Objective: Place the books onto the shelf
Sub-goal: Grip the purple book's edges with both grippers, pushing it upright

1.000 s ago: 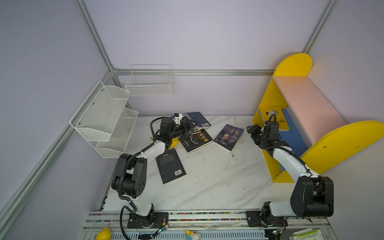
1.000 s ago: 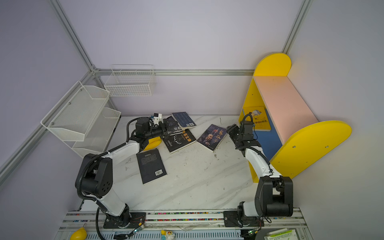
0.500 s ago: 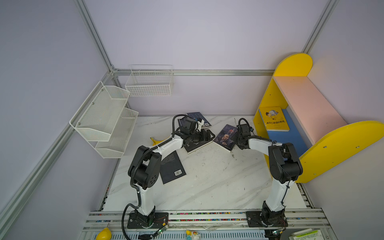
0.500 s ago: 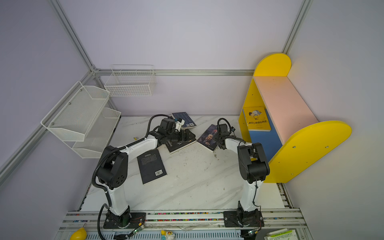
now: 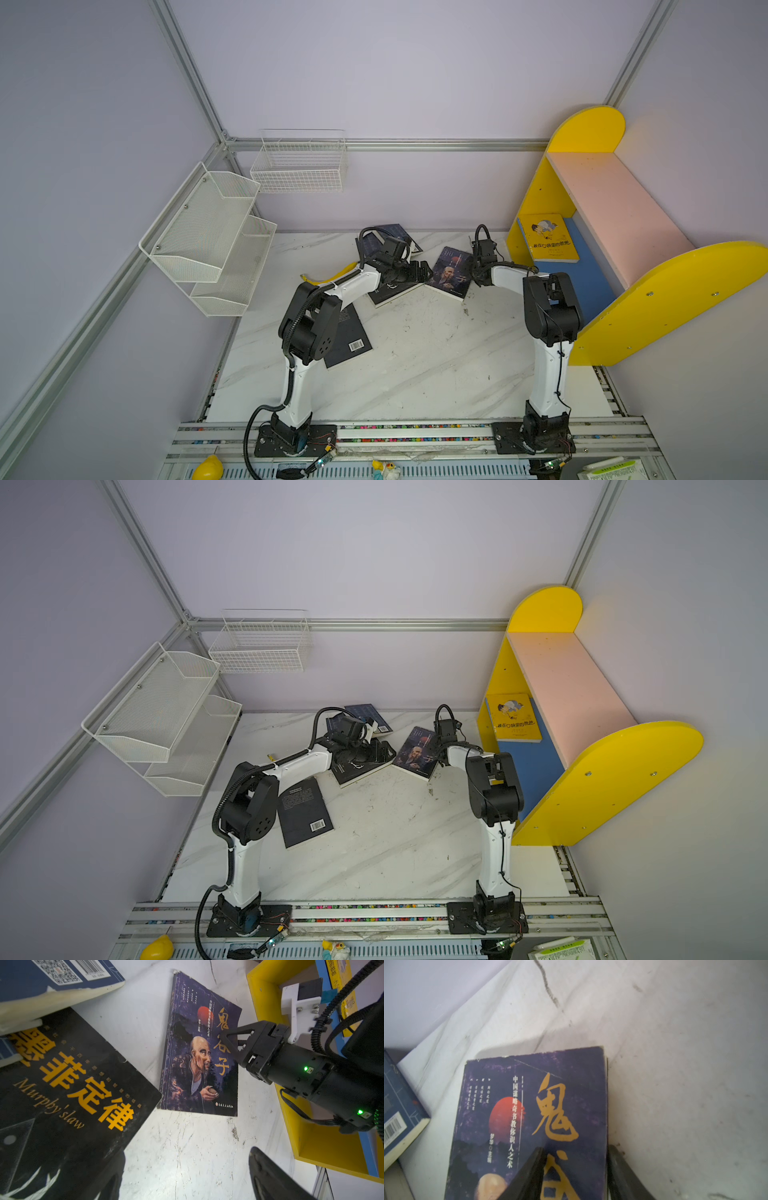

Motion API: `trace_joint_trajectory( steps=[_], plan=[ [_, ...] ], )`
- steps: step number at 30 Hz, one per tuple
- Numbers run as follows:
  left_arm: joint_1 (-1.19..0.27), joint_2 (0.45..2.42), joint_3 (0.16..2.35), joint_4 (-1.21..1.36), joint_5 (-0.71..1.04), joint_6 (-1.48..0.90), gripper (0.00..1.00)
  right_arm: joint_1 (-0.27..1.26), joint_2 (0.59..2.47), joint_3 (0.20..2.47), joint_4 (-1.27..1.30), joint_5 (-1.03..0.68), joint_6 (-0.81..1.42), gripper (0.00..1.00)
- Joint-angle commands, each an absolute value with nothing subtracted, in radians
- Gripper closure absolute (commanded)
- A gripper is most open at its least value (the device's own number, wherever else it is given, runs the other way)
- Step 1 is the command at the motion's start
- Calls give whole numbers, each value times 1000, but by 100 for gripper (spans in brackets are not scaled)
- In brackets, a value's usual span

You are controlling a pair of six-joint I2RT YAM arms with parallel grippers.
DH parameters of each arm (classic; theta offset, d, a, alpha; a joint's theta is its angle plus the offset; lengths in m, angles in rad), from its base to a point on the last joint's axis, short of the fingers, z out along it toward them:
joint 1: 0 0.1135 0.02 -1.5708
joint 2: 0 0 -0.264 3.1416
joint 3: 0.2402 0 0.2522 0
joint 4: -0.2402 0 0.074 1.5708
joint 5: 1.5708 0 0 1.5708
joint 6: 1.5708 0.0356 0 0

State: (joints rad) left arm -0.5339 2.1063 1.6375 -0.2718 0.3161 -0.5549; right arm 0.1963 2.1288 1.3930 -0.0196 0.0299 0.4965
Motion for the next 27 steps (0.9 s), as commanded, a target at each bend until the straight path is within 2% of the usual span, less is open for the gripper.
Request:
trace_joint_trajectory(
  steps=[1, 6, 14, 23, 27],
  plan=[
    [-544, 2155, 1776, -266, 269, -524, 8, 224, 2143, 1333, -85, -79, 324, 53],
    [-553, 2258, 1879, -290, 224, -534, 9, 253, 2092, 1221, -98, -117, 280, 58],
    [-566, 2374, 1989, -367, 176, -542, 9, 285, 1928, 981, -61, -158, 273, 58],
    [-607, 2405, 1993, -388, 196, -534, 9, 334, 1889, 953, -100, -180, 276, 60],
    [-608, 2465, 2065, -396, 206, -534, 9, 354, 1876, 948, -109, -167, 294, 60]
  ],
)
